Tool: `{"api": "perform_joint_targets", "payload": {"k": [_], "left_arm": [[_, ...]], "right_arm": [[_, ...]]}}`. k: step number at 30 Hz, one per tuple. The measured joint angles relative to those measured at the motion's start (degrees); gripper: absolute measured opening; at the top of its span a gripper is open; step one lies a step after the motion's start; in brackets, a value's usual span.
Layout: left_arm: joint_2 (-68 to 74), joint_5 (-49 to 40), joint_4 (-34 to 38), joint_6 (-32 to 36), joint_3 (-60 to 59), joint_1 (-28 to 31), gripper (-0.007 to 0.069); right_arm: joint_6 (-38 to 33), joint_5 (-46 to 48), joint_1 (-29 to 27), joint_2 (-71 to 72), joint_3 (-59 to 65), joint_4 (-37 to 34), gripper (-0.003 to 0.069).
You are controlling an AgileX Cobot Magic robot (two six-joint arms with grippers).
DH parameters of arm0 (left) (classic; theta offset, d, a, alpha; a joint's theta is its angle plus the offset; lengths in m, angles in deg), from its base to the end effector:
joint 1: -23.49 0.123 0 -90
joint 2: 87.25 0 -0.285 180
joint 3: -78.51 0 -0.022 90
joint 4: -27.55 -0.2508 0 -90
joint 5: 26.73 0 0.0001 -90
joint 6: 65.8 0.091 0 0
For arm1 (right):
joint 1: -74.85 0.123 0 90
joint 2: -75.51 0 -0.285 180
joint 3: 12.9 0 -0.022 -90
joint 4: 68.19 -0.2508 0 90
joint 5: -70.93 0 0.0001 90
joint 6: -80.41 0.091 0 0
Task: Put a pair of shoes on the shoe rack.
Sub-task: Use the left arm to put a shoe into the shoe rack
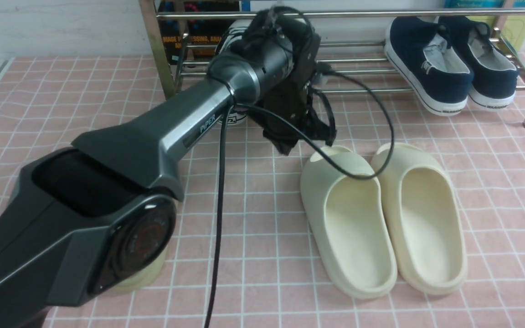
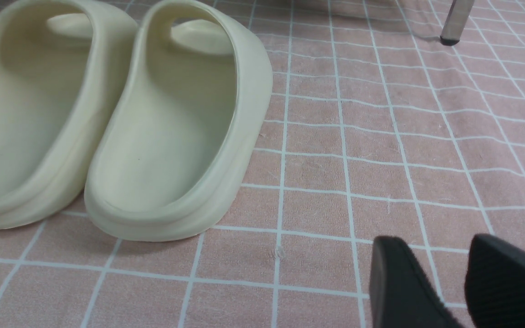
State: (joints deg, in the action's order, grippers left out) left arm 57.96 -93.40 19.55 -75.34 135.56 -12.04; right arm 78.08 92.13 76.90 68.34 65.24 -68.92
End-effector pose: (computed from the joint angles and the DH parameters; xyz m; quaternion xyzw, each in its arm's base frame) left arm 0.4321 -0.2942 0.2341 0.2316 0.9457 -0.0200 0.2270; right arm 0.0526 0.0023 0.1751 -0.0272 0.8008 0.0039 0.5983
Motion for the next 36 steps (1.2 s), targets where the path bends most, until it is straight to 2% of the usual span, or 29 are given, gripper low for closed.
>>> {"api": "perform_joint_targets", "payload": {"k": [11,15,24,29,36], "left_arm": [[0.2,6.3,1.4,-1.8,3.7,-0.4,0.0002],[0.3,11.6,-0.2,-4.8,3.7,-0.4,0.0002],[0.4,15.6,-3.5,-5.5,3.7,-0.2,0.0002],[0.4,15.2,-3.2,-5.7,3.7,-0.2,0.0005],[-2.7,5.7,-1.6,-3.5,3.8,-0.2,0.0005]], "right_arm": [[0.0,0.0,0.0,0.0,0.0,0.0,0.0239],[0.0,0.0,0.0,0.0,0.0,0.0,0.0239],[0.0,0.0,0.0,0.0,0.0,0.0,0.0239],[0.0,0.0,0.0,0.0,0.0,0.0,0.0239],[0.0,0.0,0.0,0.0,0.0,0.0,0.0239]]}}
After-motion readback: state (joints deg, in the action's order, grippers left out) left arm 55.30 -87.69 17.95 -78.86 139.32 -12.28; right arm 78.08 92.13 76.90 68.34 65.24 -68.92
